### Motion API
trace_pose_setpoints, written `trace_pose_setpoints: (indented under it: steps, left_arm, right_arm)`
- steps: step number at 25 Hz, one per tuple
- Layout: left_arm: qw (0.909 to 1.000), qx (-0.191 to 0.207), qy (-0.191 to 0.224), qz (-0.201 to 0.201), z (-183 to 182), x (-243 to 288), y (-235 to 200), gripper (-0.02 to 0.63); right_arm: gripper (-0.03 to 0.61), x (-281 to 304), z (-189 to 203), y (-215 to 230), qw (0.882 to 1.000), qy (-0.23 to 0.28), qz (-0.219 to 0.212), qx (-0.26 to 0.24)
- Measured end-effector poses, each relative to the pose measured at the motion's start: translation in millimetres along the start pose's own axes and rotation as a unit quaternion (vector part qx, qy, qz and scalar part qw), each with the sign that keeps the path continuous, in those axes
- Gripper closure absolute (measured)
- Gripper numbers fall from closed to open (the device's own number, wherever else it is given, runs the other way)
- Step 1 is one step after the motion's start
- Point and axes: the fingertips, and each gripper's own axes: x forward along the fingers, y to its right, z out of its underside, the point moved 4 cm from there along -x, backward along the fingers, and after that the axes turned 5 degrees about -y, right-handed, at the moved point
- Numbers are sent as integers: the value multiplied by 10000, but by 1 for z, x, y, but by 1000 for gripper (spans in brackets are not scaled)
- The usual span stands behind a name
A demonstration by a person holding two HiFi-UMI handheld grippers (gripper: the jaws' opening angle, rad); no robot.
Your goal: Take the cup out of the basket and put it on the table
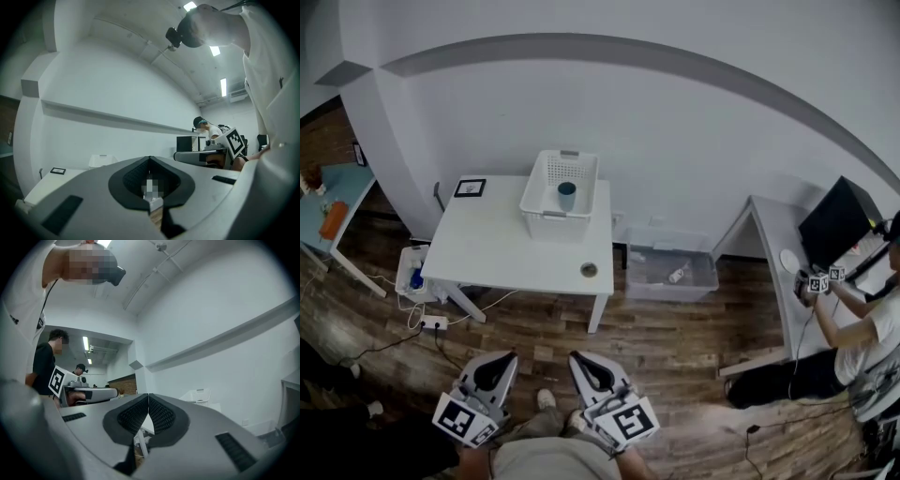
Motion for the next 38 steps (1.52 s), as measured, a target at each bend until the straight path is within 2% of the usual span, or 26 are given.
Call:
trace_pose_setpoints:
  steps: [13,18,25,32,38]
  left_arm:
    - [9999,-32,51,109,1,41,-62,612]
    - [9996,94,79,250,2,56,-89,612]
    - [9989,-5,152,434,-4,74,-122,612]
    - [9987,-32,116,495,-6,104,-149,612]
    - [9991,-54,41,411,-6,139,-170,612]
  right_arm:
    - [569,58,2,38,9996,-204,209,-28]
    - [569,84,2,50,9989,-261,382,-42]
    - [569,114,-4,60,9975,-294,628,-168]
    - [568,146,-6,81,9975,-322,612,-152]
    - [569,171,-9,116,9980,-327,523,-148]
